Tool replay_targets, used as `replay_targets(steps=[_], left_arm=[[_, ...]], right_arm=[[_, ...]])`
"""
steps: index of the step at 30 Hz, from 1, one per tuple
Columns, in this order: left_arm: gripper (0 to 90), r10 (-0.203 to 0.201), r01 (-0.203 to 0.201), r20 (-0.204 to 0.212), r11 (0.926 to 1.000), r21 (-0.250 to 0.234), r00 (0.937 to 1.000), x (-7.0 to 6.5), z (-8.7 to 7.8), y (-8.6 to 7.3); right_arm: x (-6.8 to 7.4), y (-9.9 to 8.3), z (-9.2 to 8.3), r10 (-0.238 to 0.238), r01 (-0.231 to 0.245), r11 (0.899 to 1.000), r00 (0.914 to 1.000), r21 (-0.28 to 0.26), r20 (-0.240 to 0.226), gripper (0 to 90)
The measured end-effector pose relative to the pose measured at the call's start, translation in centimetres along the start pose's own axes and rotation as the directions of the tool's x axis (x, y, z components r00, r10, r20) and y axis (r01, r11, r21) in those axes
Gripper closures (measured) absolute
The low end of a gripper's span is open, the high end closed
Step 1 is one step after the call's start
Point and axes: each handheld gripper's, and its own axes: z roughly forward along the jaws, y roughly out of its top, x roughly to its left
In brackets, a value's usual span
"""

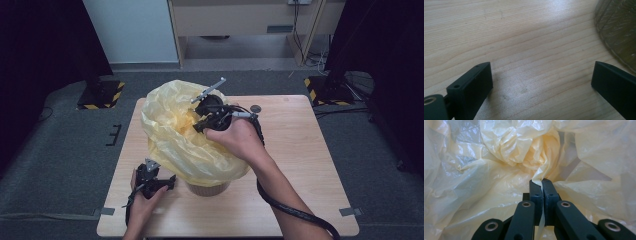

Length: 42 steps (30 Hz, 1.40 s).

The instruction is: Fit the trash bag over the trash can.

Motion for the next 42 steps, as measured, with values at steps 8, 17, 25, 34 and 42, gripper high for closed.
replay_targets(steps=[8,17,25,34,42], left_arm=[[2.9,0.000,0.000,-0.001,1.0000,-0.001,1.0000,0.0,0.0,0.0],[2.9,0.000,0.000,-0.001,1.0000,-0.001,1.0000,0.0,0.0,0.0],[2.9,-0.001,0.001,0.000,1.0000,0.001,1.0000,0.0,0.0,0.0],[2.9,-0.001,0.001,0.000,1.0000,0.000,1.0000,0.0,0.0,0.0],[2.9,-0.001,0.001,0.000,1.0000,0.001,1.0000,0.0,0.0,0.0]], right_arm=[[-0.4,-0.2,0.7,0.004,-0.005,1.000,0.9995,0.031,0.030,88.4],[-1.0,-0.2,1.9,0.010,-0.016,0.997,0.9966,0.075,0.081,88.2],[-1.1,0.0,2.5,0.024,-0.030,0.996,0.9969,0.080,0.075,87.7],[-1.4,-0.3,2.4,0.041,-0.045,0.996,0.9974,0.071,0.059,84.9],[-0.9,-0.4,1.1,0.051,-0.051,0.999,0.9970,-0.003,0.058,67.8]])
